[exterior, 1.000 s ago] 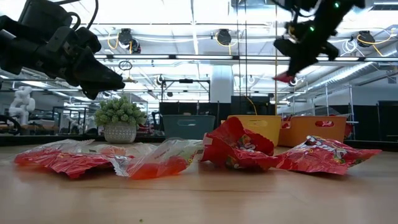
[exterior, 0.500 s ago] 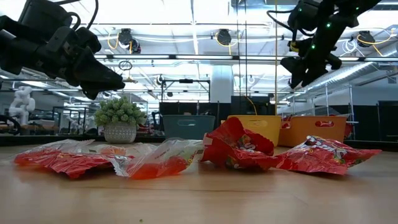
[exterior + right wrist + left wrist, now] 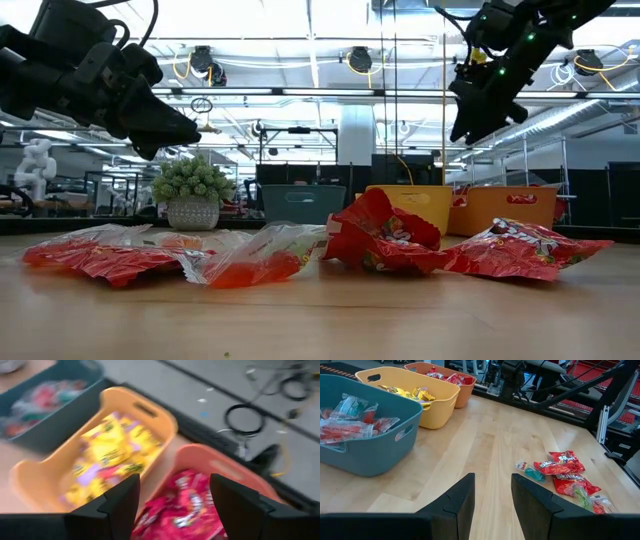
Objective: Sort candy
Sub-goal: Put the orange gummy into the blue bin
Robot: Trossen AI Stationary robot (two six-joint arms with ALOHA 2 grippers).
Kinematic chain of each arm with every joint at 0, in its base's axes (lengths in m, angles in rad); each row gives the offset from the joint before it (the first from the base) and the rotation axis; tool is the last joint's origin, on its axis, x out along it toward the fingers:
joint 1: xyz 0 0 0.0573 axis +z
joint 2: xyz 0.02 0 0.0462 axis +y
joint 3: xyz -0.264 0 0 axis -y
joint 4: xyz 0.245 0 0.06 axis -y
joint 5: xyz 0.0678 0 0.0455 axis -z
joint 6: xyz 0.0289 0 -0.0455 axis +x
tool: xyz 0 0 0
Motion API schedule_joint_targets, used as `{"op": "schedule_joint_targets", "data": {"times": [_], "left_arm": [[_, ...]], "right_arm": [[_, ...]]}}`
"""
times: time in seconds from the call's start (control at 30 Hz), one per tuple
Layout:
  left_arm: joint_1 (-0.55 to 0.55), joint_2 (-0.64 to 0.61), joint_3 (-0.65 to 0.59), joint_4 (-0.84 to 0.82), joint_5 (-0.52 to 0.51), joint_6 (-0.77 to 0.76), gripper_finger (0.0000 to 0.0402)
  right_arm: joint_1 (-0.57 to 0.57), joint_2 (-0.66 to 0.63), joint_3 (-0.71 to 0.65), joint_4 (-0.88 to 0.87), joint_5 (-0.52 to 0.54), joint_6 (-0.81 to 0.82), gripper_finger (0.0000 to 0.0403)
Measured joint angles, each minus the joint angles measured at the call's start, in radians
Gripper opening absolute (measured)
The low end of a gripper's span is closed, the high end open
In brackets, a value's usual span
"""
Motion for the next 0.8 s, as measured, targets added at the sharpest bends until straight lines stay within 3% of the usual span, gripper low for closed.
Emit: {"op": "schedule_joint_targets", "data": {"times": [0.27, 0.5, 0.8], "left_arm": [[0.0, 0.0, 0.0, 0.001, 0.0, 0.0, 0.0136], [0.0, 0.0, 0.0, 0.008, 0.0, 0.0, 0.0136], [0.0, 0.0, 0.0, 0.066, 0.0, -0.001, 0.0136]], "right_arm": [[0.034, 0.0, 0.0, -0.2, -0.226, 0.013, 0.0225], [0.144, 0.0, 0.0, -0.474, -0.24, 0.233, 0.0204], [0.296, 0.0, 0.001, -0.487, -0.214, 0.635, 0.0201]]}}
